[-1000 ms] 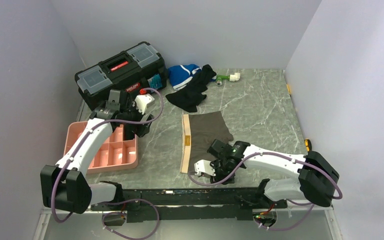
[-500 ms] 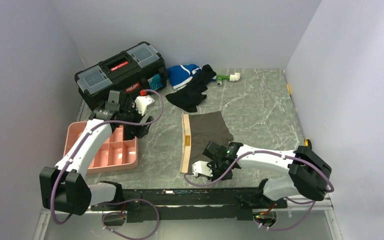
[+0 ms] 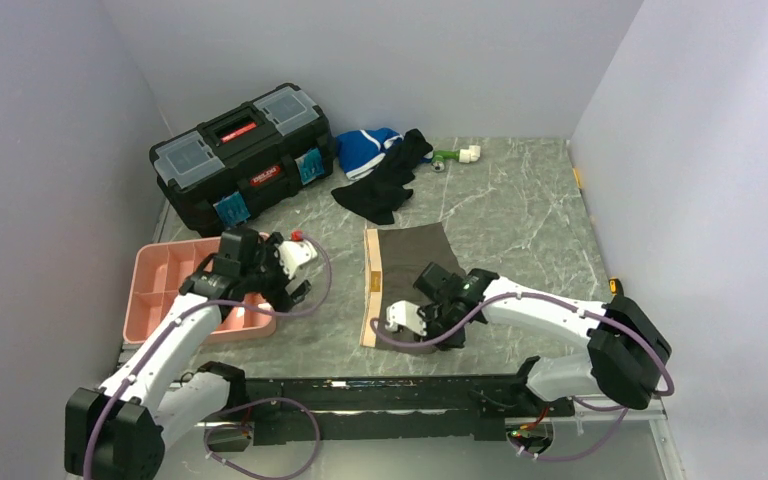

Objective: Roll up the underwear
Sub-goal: Fold the underwear at the center of the board.

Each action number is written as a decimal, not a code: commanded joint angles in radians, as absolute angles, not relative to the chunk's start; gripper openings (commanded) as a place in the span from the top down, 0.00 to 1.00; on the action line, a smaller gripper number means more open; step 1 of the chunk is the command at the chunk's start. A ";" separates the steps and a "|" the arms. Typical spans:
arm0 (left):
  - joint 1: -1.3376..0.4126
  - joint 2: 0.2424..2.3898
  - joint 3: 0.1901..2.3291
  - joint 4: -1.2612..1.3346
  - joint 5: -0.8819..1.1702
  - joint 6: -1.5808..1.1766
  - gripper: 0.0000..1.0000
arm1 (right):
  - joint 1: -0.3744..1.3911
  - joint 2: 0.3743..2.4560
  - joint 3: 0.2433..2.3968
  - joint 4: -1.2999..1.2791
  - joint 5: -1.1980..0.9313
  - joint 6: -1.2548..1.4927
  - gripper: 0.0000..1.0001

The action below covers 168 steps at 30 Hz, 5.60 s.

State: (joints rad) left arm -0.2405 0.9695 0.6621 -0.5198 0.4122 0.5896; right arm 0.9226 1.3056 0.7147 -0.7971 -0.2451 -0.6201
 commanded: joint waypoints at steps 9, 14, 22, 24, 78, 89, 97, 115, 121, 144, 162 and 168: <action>-0.745 0.996 0.555 -0.308 0.215 0.745 0.03 | 0.670 1.343 0.886 -0.892 -0.485 -0.663 1.00; -0.929 1.127 0.625 -0.305 0.170 0.750 0.10 | 0.594 1.368 0.911 -0.895 -0.534 -0.676 1.00; -1.095 1.313 0.742 -0.363 0.123 0.757 0.23 | 0.534 1.363 0.908 -0.872 -0.562 -0.679 1.00; -1.109 1.353 0.764 -0.383 0.131 0.756 0.27 | 0.527 1.364 0.903 -0.872 -0.565 -0.682 1.00; -1.160 1.498 0.869 -0.576 0.239 0.734 1.00 | 0.492 1.427 0.942 -1.114 -0.649 -0.835 1.00; -1.082 1.418 0.979 -0.696 0.376 0.699 1.00 | 0.490 1.380 1.106 -1.207 -0.609 -0.793 1.00; -0.779 1.572 1.251 -0.884 0.600 0.719 1.00 | 0.436 1.512 1.375 -1.256 -0.427 -0.786 1.00; -0.461 2.022 1.586 -0.761 0.601 0.530 1.00 | 0.323 2.245 2.049 -1.270 -0.382 -0.783 1.00; -0.460 2.091 1.651 -0.759 0.560 0.505 1.00 | 0.323 2.275 2.064 -1.233 -0.375 -0.766 1.00; -0.449 2.098 1.661 -0.706 0.492 0.387 0.93 | 0.322 2.326 2.038 -1.088 -0.315 -0.692 0.96; -0.450 2.117 1.623 -0.628 0.393 0.321 0.73 | 0.322 2.324 1.989 -1.025 -0.318 -0.661 0.79; -0.452 2.124 1.628 -0.618 0.383 0.312 0.69 | 0.322 2.308 1.977 -1.024 -0.313 -0.662 0.75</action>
State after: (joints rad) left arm -0.4526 2.1117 1.6260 -0.6506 0.3939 0.3313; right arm 0.3264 2.3306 1.9789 -1.0424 -0.3210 -0.6693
